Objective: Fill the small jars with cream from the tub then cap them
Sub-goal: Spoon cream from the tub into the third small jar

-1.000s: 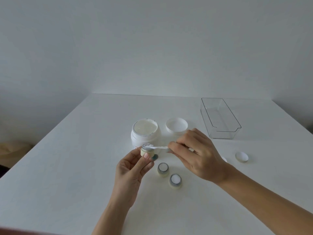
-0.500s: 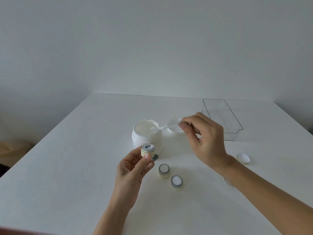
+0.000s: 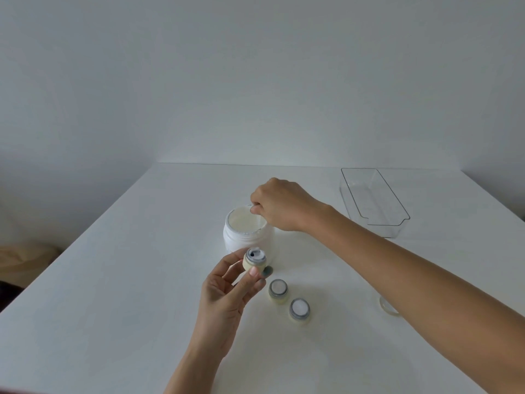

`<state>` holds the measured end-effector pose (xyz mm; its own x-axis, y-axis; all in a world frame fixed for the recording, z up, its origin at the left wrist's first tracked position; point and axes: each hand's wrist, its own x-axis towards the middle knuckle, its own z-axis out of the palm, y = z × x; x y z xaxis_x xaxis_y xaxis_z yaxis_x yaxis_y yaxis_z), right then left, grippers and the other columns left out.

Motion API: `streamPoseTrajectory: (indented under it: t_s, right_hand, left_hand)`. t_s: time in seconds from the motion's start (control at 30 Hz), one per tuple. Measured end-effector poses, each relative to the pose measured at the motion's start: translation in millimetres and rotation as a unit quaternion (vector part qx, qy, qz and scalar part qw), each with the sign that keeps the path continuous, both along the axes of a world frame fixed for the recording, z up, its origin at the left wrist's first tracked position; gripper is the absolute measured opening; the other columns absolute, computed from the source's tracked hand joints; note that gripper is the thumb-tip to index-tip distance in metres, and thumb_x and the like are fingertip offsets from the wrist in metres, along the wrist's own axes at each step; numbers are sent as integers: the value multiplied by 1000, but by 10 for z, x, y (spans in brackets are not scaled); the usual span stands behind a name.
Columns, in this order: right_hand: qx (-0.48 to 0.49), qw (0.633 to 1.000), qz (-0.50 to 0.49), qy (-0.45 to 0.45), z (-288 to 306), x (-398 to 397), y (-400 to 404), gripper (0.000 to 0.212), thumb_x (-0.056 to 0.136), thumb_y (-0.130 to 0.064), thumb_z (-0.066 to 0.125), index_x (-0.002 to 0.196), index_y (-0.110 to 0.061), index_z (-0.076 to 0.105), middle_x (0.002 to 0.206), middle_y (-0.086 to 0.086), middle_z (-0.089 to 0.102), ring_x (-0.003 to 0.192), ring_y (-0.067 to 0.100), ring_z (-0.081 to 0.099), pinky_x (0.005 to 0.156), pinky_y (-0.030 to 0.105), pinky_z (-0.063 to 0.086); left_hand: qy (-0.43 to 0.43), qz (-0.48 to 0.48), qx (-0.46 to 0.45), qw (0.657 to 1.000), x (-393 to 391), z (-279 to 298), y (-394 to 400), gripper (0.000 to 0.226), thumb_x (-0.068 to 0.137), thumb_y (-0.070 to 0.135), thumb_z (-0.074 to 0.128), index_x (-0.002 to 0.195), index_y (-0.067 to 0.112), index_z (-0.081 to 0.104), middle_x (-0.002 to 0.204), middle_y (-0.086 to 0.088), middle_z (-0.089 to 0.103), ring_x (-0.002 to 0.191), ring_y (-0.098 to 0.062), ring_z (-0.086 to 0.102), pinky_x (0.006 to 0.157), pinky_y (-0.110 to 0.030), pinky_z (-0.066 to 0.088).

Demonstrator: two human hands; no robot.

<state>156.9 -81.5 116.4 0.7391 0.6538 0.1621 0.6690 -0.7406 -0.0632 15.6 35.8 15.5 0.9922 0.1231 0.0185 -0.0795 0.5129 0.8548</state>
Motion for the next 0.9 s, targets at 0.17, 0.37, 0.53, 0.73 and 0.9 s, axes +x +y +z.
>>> streamPoseTrajectory:
  t_s: [0.17, 0.37, 0.53, 0.73, 0.9]
  right_hand:
    - [116, 982, -45, 141, -10, 17, -69, 38, 92, -22, 56, 59, -7, 45, 61, 8, 49, 59, 23, 45, 60, 32, 41]
    - [238, 938, -128, 218, -32, 20, -221, 39, 94, -20, 55, 90, 18, 62, 32, -20, 47, 29, 2, 37, 39, 17, 29]
    - [314, 884, -190, 289, -63, 32, -322, 29, 94, -22, 57, 81, 2, 68, 49, -15, 56, 22, 3, 31, 30, 10, 23]
    - [374, 825, -241, 349, -91, 48, -404, 23, 91, -29, 60, 75, -13, 67, 78, 9, 58, 49, 16, 16, 49, 25, 16]
    - [415, 799, -213, 379, -76, -2, -505, 24, 90, -29, 64, 76, -10, 69, 53, -4, 28, 46, 13, 15, 42, 21, 17]
  left_hand:
    - [4, -2, 12, 1000, 1, -11, 2, 30, 79, 10, 69, 108, 15, 75, 109, -13, 75, 95, -29, 75, 74, -24, 58]
    - [0, -6, 36, 999, 4, -19, 8, 32, 79, 10, 70, 110, 15, 75, 111, -9, 75, 96, -28, 75, 75, -23, 57]
    - [-2, -3, 35, 999, 5, -21, 13, 34, 78, 9, 70, 111, 14, 74, 110, -10, 75, 96, -28, 74, 75, -23, 57]
    - [-4, 8, 28, 1000, 13, -33, 9, 34, 76, 6, 72, 108, 15, 75, 109, -9, 76, 96, -29, 74, 75, -23, 57]
    - [-6, 19, 23, 1000, 13, -34, 14, 33, 75, 6, 72, 106, 16, 76, 108, -9, 76, 95, -28, 75, 74, -23, 57]
